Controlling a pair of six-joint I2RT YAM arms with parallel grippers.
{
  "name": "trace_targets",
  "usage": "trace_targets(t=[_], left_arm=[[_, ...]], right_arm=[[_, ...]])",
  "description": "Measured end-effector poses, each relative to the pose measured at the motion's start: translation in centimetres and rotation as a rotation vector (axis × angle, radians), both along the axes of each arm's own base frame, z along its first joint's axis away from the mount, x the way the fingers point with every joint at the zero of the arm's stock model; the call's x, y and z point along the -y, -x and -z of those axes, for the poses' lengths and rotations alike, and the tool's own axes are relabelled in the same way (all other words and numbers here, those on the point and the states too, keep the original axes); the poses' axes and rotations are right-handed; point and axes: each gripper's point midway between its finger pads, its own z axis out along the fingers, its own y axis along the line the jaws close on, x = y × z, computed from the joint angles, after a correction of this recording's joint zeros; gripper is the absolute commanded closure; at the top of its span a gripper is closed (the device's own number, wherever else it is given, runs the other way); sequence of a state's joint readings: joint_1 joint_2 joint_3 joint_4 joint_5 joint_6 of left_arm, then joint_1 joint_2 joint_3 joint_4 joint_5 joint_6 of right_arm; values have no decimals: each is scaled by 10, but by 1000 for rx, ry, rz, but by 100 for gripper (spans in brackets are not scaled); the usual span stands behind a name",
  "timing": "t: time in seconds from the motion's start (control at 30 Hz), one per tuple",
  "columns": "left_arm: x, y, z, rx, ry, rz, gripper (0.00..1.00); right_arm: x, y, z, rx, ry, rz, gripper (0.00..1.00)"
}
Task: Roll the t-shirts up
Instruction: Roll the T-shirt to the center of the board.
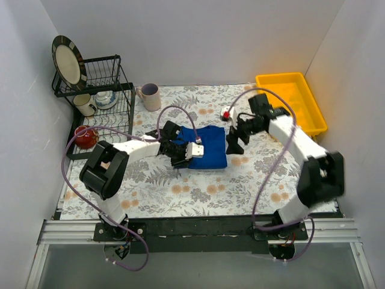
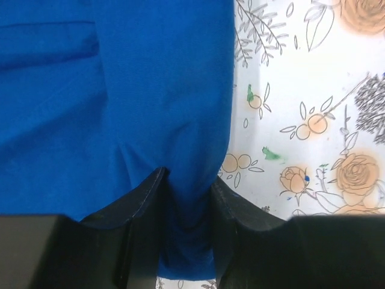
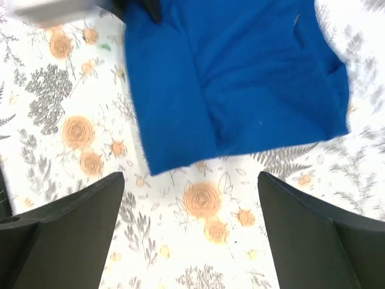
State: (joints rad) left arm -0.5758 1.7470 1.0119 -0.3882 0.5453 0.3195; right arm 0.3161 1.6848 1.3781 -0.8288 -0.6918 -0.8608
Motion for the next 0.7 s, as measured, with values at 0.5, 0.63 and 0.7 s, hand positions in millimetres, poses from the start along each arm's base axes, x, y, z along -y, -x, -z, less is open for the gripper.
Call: trace_targets(t=[0.5,0.63,0.7], left_arm=[[12,33,-7,-442,13,-22,71],[12,38,-7,-483,9,-20,71],[12,40,-8,-502,5,-20,71]], right_arm=[[-36,48,33,514,31,-209,1],[-42,54,41,552,40,-270,1],[-43,54,46,560,48,-296,1]])
